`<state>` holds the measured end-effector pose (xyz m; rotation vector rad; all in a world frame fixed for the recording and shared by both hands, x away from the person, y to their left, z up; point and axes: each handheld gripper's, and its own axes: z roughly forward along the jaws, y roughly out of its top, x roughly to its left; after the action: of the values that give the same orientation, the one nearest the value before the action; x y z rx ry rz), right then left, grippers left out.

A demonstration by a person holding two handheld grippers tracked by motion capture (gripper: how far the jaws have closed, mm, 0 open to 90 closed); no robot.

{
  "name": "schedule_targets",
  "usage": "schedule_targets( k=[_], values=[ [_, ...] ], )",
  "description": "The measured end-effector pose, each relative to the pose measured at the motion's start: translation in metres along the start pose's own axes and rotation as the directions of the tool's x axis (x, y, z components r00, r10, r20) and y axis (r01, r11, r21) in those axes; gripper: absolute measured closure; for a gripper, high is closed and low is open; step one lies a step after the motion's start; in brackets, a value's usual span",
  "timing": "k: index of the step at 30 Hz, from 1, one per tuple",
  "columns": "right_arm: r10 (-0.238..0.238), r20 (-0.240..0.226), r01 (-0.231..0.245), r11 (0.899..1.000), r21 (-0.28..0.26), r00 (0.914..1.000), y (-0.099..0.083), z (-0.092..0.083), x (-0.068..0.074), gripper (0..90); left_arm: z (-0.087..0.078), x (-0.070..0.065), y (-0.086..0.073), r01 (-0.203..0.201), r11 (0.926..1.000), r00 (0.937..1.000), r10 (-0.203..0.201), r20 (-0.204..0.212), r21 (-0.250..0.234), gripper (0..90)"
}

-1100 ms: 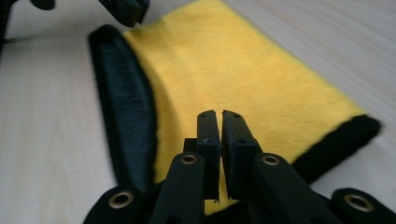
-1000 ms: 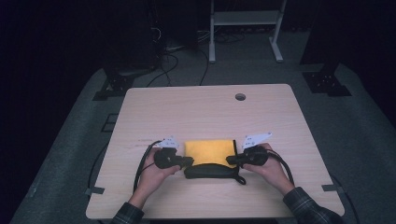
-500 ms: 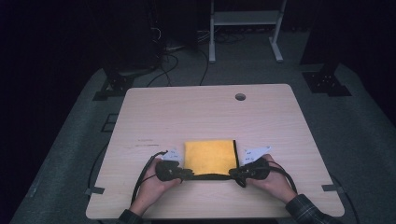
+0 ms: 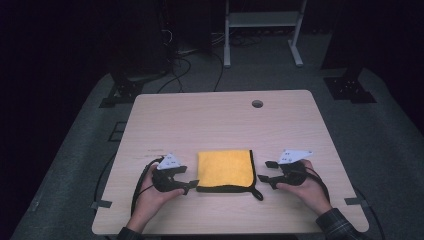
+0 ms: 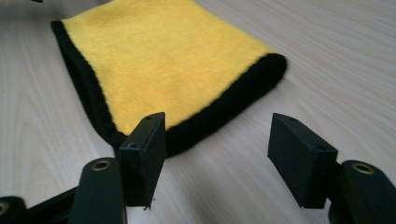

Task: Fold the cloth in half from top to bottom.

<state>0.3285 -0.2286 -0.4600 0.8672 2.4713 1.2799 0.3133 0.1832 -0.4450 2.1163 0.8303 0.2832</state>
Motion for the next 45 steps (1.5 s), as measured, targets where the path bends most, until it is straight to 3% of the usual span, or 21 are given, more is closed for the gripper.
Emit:
schedule_targets(
  k=[6,16,19,23,27,30,32,42,45],
  values=[
    [0.038,0.079,-0.037,0.999,-0.012,0.9961,-0.015,-0.020,-0.014,30.4,-0.018,0.015,-0.016,0.033,0.9995,0.9973,-0.032,-0.067,0.002,18.5],
    [0.118,0.182,-0.121,0.993,0.004,0.9762,-0.047,-0.048,-0.031,23.8,-0.040,0.033,-0.052,0.108,0.9922,0.9854,-0.098,-0.139,0.062,11.7],
    [0.138,0.210,-0.144,0.989,0.014,0.9678,-0.055,-0.053,-0.034,22.1,-0.041,0.034,-0.060,0.107,0.9910,0.9817,-0.093,-0.166,0.080,10.0],
    [0.152,0.248,-0.168,0.985,0.043,0.9568,-0.064,-0.057,-0.037,19.6,-0.041,0.034,-0.067,0.111,0.9885,0.9809,-0.092,-0.171,0.103,9.0],
    [0.159,0.279,-0.181,0.982,0.056,0.9469,-0.074,-0.060,-0.039,18.1,-0.042,0.036,-0.072,0.094,0.9909,0.9798,-0.075,-0.186,0.096,7.8],
    [0.162,0.294,-0.185,0.981,0.055,0.9419,-0.076,-0.063,-0.040,16.8,-0.041,0.036,-0.076,0.058,0.9937,0.9799,-0.039,-0.196,0.096,4.1],
    [0.158,0.302,-0.185,0.981,0.061,0.9402,-0.077,-0.064,-0.040,14.8,-0.041,0.037,-0.079,0.044,0.9958,0.9815,-0.028,-0.189,0.080,0.0],
    [0.160,0.305,-0.188,0.980,0.063,0.9389,-0.078,-0.064,-0.040,14.3,-0.041,0.037,-0.080,0.045,0.9963,0.9820,-0.031,-0.186,0.073,0.0],
    [0.170,0.317,-0.199,0.978,0.062,0.9330,-0.078,-0.064,-0.040,12.7,-0.041,0.036,-0.080,0.044,0.9963,0.9817,-0.029,-0.188,0.074,0.0]
  ],
)
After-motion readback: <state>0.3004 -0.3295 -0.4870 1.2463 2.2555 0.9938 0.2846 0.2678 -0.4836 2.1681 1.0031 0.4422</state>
